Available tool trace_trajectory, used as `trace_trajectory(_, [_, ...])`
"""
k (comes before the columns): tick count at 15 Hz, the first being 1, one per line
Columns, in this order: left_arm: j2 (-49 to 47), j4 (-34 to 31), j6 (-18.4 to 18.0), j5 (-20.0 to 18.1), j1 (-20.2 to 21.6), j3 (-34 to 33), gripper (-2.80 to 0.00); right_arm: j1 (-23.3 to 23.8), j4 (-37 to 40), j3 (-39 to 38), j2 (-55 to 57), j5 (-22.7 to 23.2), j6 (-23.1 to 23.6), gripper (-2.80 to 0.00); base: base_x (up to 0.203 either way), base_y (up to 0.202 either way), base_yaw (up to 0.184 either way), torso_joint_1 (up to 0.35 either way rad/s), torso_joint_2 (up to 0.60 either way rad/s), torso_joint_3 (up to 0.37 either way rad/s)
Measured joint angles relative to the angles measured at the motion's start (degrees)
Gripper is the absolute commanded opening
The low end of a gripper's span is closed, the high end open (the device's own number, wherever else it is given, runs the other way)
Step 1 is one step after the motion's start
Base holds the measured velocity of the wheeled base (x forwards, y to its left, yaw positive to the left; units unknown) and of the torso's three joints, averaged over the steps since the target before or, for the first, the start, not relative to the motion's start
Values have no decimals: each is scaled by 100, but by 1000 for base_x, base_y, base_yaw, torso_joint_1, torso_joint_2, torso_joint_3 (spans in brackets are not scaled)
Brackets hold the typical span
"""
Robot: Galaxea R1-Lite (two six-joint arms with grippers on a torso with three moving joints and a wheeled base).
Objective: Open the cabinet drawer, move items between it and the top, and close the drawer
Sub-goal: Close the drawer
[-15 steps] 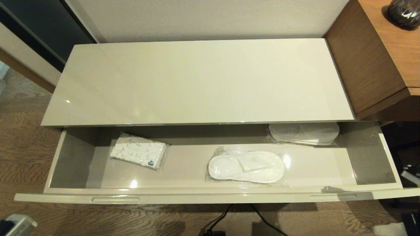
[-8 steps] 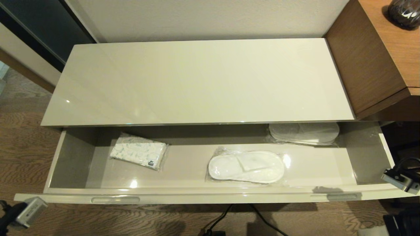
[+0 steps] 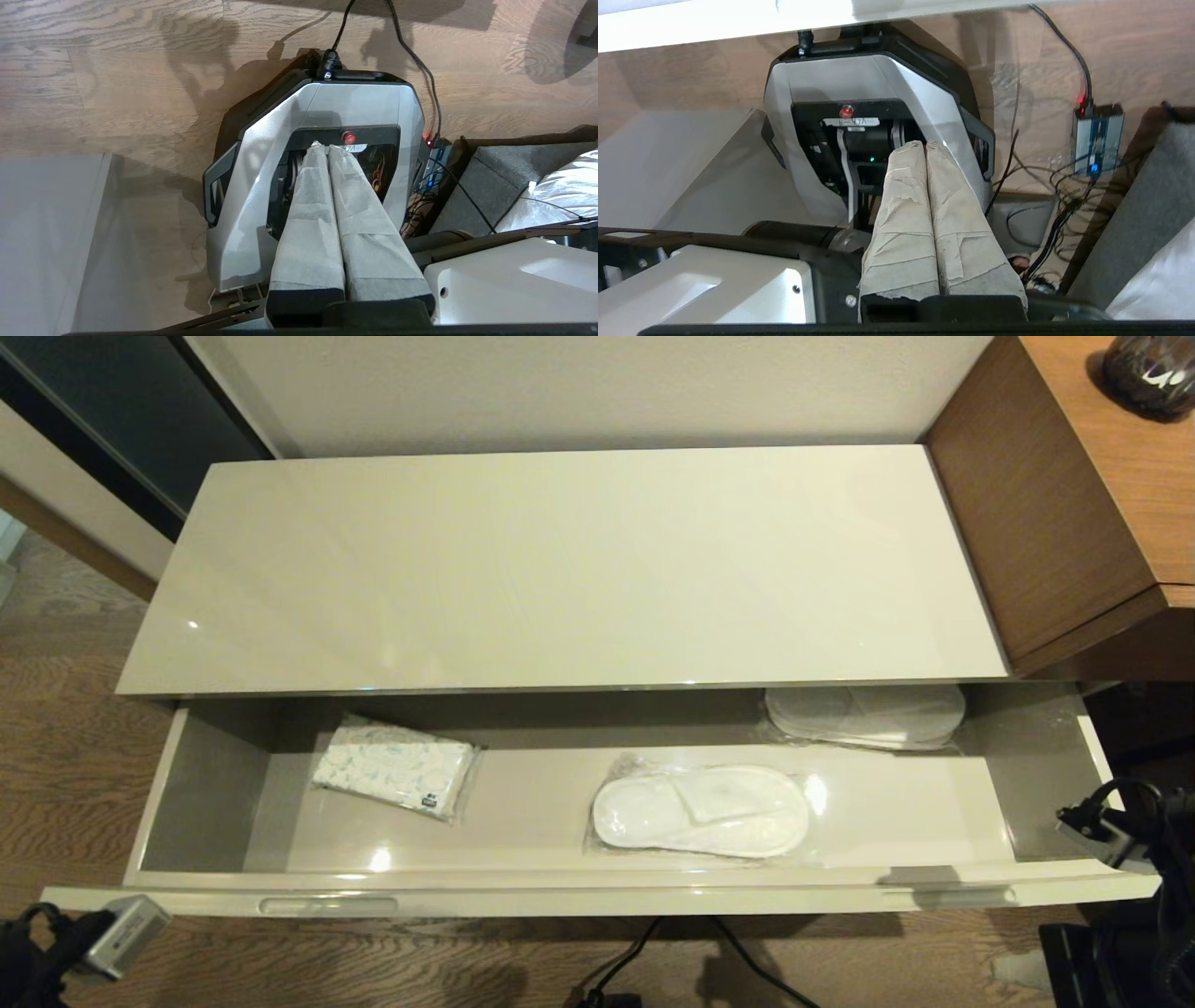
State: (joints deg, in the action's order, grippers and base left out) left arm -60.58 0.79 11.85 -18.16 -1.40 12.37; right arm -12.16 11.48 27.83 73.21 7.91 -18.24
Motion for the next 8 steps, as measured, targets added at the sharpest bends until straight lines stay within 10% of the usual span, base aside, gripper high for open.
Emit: trace_trajectory(8, [-25, -52, -637, -33, -9, 107, -280, -94, -714, -107, 752, -322, 12, -280, 0, 0, 0, 0, 0, 0])
